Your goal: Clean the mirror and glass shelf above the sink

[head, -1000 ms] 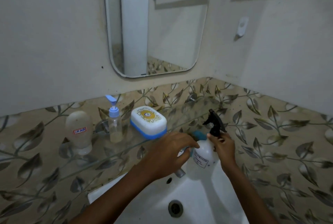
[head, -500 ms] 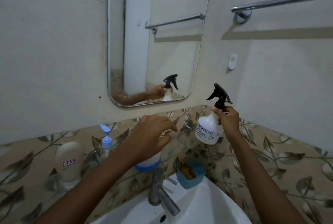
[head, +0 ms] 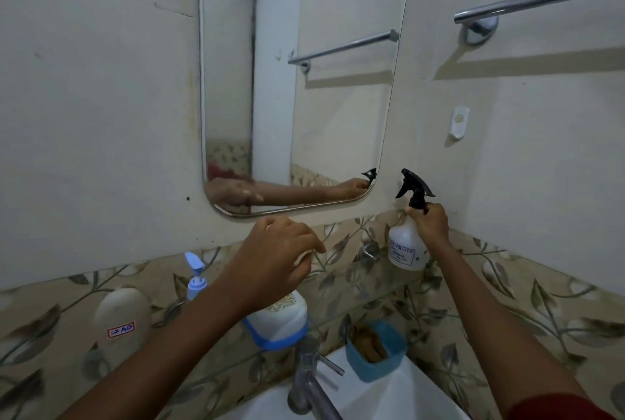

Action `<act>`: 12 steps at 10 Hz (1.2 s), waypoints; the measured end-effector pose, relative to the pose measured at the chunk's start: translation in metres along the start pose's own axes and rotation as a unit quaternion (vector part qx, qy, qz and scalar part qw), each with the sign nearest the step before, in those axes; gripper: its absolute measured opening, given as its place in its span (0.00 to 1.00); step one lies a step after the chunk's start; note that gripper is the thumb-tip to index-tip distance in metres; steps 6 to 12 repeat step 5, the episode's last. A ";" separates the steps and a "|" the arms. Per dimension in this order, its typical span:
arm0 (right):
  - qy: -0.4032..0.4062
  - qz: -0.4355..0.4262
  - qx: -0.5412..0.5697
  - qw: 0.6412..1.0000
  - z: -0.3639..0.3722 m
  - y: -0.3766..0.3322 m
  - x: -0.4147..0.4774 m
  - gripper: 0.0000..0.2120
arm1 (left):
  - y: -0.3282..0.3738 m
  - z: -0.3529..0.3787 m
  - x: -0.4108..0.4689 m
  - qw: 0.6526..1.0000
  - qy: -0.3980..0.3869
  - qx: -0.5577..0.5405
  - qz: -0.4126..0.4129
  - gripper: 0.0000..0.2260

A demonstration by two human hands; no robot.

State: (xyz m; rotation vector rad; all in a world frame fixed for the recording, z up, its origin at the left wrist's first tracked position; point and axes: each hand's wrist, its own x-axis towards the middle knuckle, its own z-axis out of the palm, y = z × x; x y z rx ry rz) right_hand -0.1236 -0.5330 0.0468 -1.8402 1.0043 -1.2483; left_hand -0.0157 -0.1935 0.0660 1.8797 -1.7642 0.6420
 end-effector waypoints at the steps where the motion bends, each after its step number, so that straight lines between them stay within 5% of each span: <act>1: -0.005 0.003 -0.008 1.000 -0.001 0.002 0.001 0.09 | -0.001 0.001 0.000 1.000 0.004 0.003 -0.007 0.11; 4: -0.041 0.042 -0.004 0.998 -0.007 -0.003 -0.003 0.17 | -0.003 -0.003 -0.009 1.000 0.013 0.000 -0.012 0.10; 5: 0.012 0.068 -0.016 0.997 -0.012 -0.012 -0.020 0.27 | -0.006 -0.016 -0.011 0.999 0.032 0.007 -0.013 0.10; 12: 0.012 0.068 -0.016 0.997 -0.012 -0.012 -0.020 0.27 | -0.006 -0.016 -0.011 0.999 0.032 0.007 -0.013 0.10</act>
